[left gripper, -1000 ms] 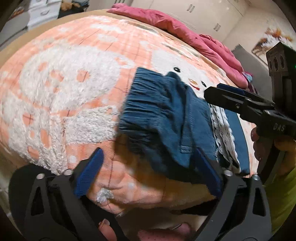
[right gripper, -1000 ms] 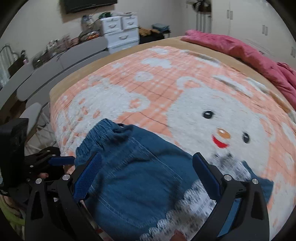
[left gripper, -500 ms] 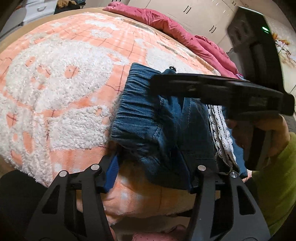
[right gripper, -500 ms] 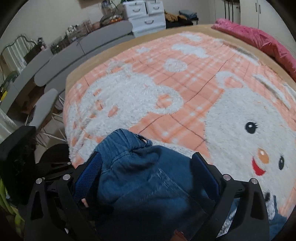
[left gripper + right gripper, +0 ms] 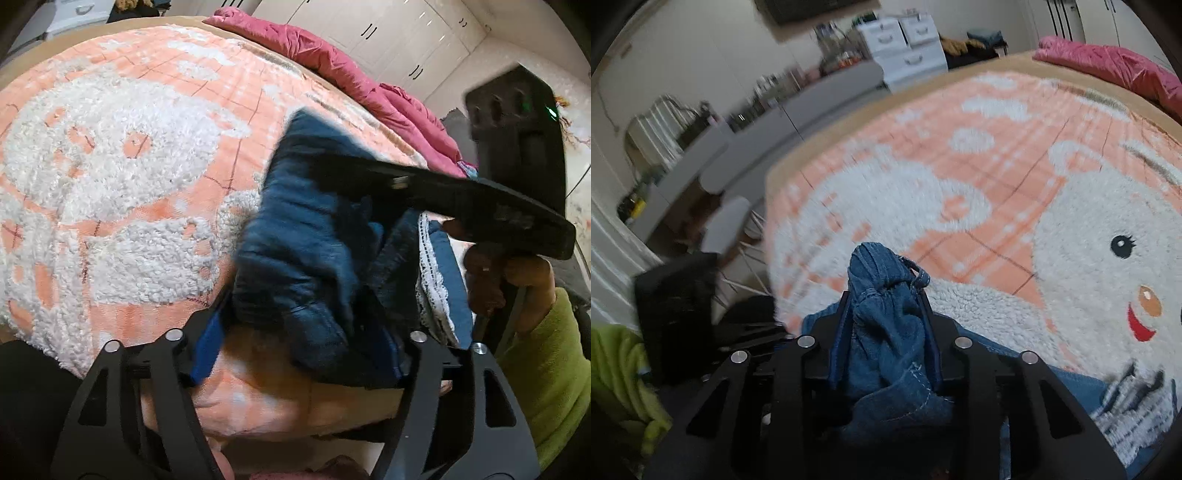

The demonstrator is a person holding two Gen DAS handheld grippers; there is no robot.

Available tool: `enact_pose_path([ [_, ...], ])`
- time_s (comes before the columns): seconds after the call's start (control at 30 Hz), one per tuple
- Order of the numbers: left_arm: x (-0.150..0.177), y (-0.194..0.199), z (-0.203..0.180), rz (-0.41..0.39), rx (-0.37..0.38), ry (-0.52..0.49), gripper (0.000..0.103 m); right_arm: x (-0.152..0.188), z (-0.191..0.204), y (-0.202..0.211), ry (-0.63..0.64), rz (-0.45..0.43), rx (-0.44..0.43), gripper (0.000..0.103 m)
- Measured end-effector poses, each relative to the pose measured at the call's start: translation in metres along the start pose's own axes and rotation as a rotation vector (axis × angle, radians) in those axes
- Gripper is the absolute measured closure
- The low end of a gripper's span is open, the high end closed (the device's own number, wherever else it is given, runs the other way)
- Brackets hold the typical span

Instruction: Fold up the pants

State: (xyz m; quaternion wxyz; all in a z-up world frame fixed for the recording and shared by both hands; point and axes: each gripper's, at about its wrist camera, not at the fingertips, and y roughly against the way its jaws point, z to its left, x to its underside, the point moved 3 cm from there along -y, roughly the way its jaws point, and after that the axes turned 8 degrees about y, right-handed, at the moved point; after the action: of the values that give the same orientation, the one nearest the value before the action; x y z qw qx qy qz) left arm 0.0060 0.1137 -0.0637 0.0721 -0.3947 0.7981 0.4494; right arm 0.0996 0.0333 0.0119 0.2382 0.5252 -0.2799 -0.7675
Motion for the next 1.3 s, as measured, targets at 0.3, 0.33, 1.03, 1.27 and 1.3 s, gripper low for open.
enact_pose_path([
  [0.3, -0.004, -0.005, -0.011, 0.086, 0.175, 0.107, 0.028, 0.007, 0.002, 0.063, 0.025, -0.166, -0.06, 0.072],
  [0.33, -0.004, -0.007, -0.015, 0.102, 0.207, 0.123, 0.034, 0.009, 0.002, 0.068, 0.026, -0.176, -0.059, 0.072],
  [1.03, 0.012, -0.041, -0.153, 0.096, 0.159, -0.145, 0.065, 0.116, -0.078, 0.186, -0.19, -0.397, 0.073, 0.048],
  [1.27, 0.041, -0.043, -0.186, 0.121, 0.223, -0.259, 0.048, 0.157, -0.091, 0.22, -0.352, -0.47, 0.153, 0.022],
  [1.3, 0.045, -0.045, -0.186, 0.125, 0.22, -0.266, 0.048, 0.162, -0.092, 0.223, -0.377, -0.46, 0.174, 0.022],
])
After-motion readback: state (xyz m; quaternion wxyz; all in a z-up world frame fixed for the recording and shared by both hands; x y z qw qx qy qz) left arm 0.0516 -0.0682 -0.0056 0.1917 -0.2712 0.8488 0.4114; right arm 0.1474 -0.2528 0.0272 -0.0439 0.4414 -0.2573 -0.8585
